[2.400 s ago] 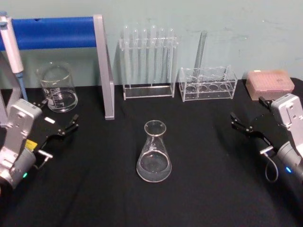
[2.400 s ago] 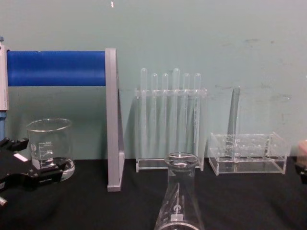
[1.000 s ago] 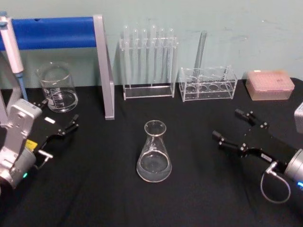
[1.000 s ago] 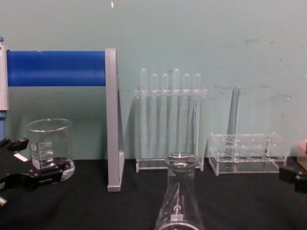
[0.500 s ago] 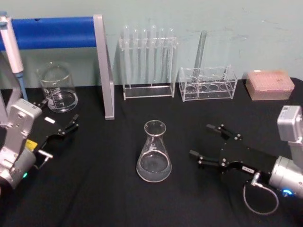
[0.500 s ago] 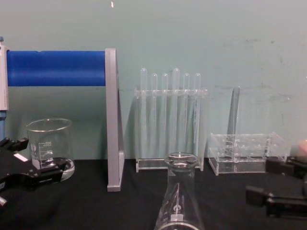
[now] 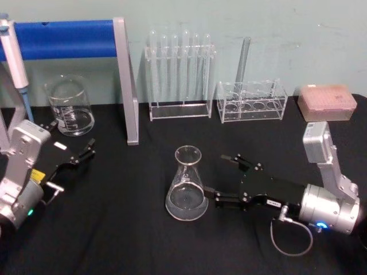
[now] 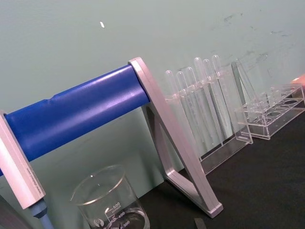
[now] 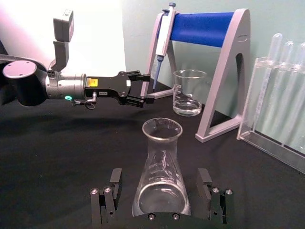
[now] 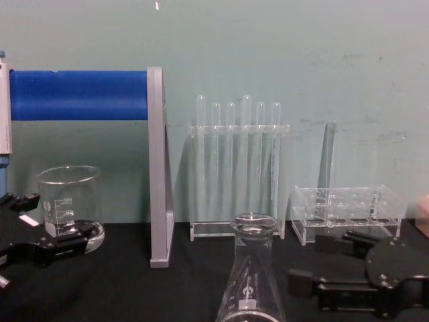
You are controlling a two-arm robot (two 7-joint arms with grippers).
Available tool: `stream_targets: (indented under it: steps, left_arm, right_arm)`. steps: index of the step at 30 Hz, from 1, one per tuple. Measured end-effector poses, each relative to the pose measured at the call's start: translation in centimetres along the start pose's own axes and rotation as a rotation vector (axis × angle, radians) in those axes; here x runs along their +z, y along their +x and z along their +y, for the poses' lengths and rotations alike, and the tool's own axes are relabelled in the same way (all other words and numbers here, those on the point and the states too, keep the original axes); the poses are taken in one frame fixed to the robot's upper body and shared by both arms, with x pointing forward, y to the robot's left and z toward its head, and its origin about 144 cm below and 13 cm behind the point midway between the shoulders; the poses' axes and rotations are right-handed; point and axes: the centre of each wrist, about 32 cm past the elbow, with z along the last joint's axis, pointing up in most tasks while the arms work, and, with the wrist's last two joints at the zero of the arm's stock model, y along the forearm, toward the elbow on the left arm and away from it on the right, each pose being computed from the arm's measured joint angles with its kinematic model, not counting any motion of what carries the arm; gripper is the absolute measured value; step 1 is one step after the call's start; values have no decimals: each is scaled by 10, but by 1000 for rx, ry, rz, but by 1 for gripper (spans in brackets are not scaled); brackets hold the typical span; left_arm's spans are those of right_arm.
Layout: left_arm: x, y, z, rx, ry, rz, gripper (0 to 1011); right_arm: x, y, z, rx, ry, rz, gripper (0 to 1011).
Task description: Grasp the erlenmeyer flask with one hand, shake it three times, then place it back.
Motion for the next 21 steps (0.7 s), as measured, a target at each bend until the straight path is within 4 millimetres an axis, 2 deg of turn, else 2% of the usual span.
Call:
stream_targets:
  steps: [21]
  left_arm:
    - [0,0,0,0,0,0,1001]
  right_arm:
    - [-1,15,41,49,-2,2,1000]
